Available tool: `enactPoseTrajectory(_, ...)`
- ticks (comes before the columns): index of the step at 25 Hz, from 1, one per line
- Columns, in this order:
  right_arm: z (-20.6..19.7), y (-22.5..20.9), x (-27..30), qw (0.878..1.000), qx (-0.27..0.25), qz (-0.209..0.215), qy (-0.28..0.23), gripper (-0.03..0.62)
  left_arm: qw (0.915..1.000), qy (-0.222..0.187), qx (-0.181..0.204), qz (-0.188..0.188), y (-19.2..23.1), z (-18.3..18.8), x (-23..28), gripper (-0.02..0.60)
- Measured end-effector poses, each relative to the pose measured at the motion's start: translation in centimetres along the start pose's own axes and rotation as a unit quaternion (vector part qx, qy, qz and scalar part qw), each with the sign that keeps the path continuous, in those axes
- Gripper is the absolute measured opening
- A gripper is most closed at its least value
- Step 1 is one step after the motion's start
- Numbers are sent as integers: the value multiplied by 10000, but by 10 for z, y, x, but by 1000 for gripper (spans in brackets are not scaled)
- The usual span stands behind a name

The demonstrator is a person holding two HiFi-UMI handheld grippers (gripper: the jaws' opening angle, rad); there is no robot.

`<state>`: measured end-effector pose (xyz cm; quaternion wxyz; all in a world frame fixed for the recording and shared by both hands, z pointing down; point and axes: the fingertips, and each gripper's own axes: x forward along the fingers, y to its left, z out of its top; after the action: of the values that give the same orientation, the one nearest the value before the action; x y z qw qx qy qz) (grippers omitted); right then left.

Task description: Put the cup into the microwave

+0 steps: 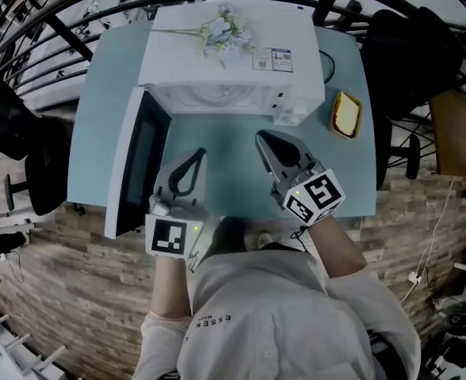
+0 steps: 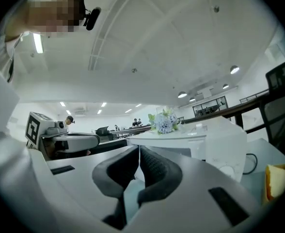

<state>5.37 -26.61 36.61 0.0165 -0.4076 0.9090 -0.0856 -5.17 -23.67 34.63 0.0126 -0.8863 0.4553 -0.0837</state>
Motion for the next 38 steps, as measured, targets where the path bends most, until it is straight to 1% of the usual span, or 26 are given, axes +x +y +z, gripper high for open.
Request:
enactPoseTrajectory(4, 28, 5, -14, 9993, -259, -91, -243, 17, 9998, -16, 213, -57, 2, 18, -2, 2)
enactPoseTrajectory(7, 42, 8, -19, 9980, -516, -190, -314, 17, 9997, -53, 248, -76, 5, 28, -2, 2)
enactPoseTrajectory(9, 48, 10, -22, 9971, -627, -248, -357, 17, 9996, -90, 239, -81, 8, 33, -5, 2)
enactPoseTrajectory(12, 53, 14, -24, 9960, -743, -290, -414, 15, 9990, -118, 413, -102, 14, 32, -7, 2)
enactPoseTrajectory(14, 52, 17, -25, 9956, -793, -291, -407, 15, 9990, -119, 415, -99, 16, 31, -7, 2)
enactPoseTrajectory(21, 49, 22, -16, 9949, -888, -197, -426, 15, 9985, -154, 474, -217, 19, 35, -2, 2)
enactPoseTrajectory(24, 46, 20, -12, 9950, -887, -222, -409, 14, 9984, -191, 466, -245, 22, 35, 0, 2)
enactPoseTrajectory(34, 44, 4, -4, 9945, -775, -588, -390, 15, 9993, -92, 264, -250, 35, 28, 8, 2)
enactPoseTrajectory(38, 43, -4, -2, 9944, -683, -705, -404, 15, 9992, -101, 259, -270, 37, 27, 12, 2)
